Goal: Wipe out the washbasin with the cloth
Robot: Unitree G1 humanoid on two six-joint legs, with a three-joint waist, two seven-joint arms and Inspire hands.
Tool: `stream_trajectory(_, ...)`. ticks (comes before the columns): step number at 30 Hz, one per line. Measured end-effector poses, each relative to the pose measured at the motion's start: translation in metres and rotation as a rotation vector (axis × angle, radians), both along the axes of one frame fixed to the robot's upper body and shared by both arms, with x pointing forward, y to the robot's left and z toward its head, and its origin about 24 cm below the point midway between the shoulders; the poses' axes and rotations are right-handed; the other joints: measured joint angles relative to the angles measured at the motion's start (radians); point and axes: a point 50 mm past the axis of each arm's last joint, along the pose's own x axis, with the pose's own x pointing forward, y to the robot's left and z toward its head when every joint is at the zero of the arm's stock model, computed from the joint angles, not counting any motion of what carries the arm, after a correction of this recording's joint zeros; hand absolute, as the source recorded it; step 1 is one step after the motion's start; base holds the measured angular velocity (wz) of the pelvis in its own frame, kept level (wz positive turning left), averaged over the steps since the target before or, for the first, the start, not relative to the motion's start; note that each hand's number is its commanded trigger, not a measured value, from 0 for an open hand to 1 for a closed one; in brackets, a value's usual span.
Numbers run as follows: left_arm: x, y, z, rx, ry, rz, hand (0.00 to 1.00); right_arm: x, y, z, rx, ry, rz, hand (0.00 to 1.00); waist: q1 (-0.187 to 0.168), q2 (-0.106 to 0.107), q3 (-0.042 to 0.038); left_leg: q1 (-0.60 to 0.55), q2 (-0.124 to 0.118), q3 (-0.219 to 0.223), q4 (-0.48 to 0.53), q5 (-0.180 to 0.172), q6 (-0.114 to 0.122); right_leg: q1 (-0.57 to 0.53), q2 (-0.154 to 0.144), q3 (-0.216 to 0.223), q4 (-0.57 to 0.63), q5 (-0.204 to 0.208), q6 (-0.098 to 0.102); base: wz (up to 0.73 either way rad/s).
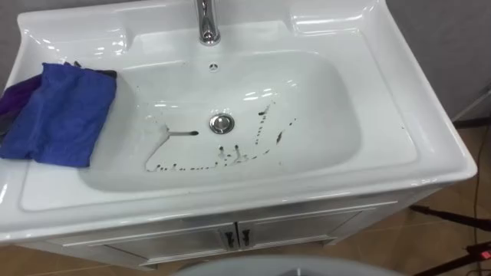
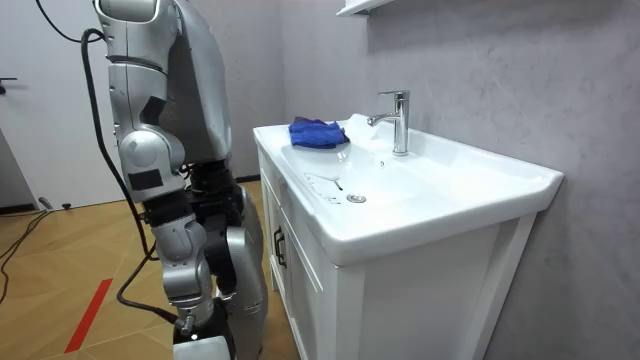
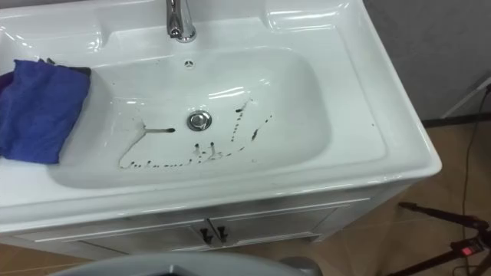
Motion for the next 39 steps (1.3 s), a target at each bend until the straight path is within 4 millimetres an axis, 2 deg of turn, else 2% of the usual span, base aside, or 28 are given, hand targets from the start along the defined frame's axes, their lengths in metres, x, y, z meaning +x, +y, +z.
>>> stream_trajectory(27, -0.001, 0.002, 0.0, 0.028, -0.012, 0.021, 0.0, 0.001, 0.0, 0.0, -0.022, -0.002, -0.004, 0.0, 0.002, 0.002, 0.0008, 0.003, 0.0, 0.004, -0.001, 0.0, 0.0, 0.008, 0.0, 0.001, 0.001, 0.0, 0.0, 0.0)
stream_trajectory(33, -0.006, 0.003, 0.0, 0.063, -0.002, 0.067, 0.0, 0.0, 0.002, -0.001, -0.026, 0.001, 0.0, 0.0, 0.002, -0.003, 0.0017, 0.001, 0.001, -0.004, 0.0, 0.0, -0.001, 0.007, 0.0, -0.002, 0.002, 0.0, 0.0, 0.01)
stream_trajectory(39, -0.013, 0.006, 0.001, 0.094, -0.021, 0.223, 0.0, 0.0, 0.004, -0.002, -0.021, 0.01, -0.009, 0.0, 0.003, -0.011, 0.0, -0.013, 0.002, -0.021, 0.005, 0.0, -0.001, -0.002, -0.002, -0.024, 0.002, 0.0, 0.0, 0.08)
